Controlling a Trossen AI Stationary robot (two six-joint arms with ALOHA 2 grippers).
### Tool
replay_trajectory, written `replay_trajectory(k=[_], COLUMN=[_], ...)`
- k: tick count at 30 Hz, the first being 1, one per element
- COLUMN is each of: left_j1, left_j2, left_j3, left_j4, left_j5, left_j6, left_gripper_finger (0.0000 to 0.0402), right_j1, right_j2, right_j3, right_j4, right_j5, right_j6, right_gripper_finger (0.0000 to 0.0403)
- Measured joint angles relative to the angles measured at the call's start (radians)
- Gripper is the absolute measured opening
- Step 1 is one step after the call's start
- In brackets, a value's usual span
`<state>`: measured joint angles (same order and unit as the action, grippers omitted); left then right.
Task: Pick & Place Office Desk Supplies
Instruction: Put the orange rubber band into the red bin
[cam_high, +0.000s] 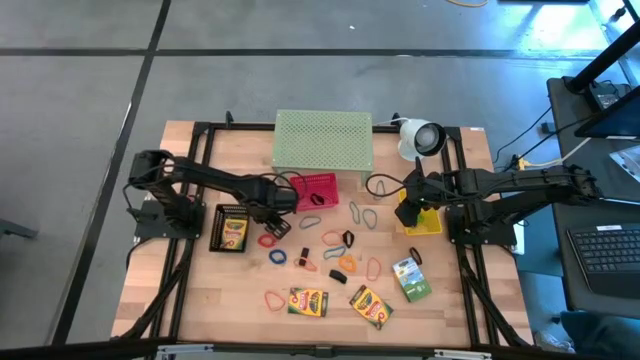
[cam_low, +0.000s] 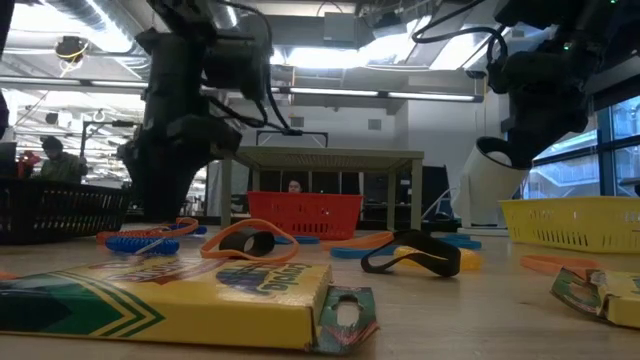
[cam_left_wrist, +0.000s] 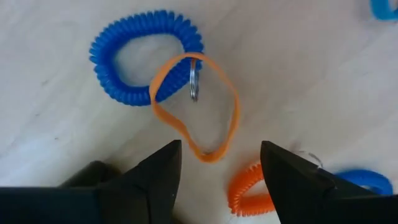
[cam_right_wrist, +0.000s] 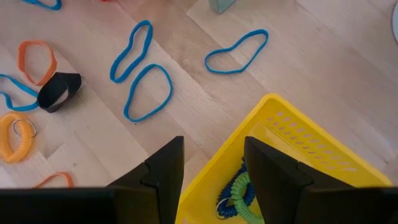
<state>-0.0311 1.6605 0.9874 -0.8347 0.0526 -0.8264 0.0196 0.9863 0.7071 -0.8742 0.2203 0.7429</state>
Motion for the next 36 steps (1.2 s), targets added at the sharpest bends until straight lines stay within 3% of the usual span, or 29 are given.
replay_trajectory(k=[8,13,19,28,36], left_j1=[0.0,0.0,-0.001,0.0,0.0], left_j2=[0.079,0.124,0.131,0.133,0.135], left_j3=[0.003,0.004,0.003,0.002,0.04], left_j4=[0.012,0.016,0.022,0.025,-0.021], left_j5=[0.0,0.013,0.015,0.026,0.035], left_j6=[0.015,0.045,0.081,0.098,0.137], left_gripper_finger=[0.023,0.0215,0.0152,0.0014,0.0002], right_j1=[0.0,0.0,0.0,0.0,0.0], right_j2=[0.0,0.0,0.0,0.0,0.0], right_j3=[0.0,0.0,0.0,0.0,0.0], right_j4=[0.0,0.0,0.0,0.0,0.0], right_j5=[-0.003,-0.003,-0.003,-0.003,-0.003], right_j6=[-0.019,-0.023,-0.025,-0.025,-0.025], right_gripper_finger=[0.0168,0.0168,0.0168,0.0168,0.0168])
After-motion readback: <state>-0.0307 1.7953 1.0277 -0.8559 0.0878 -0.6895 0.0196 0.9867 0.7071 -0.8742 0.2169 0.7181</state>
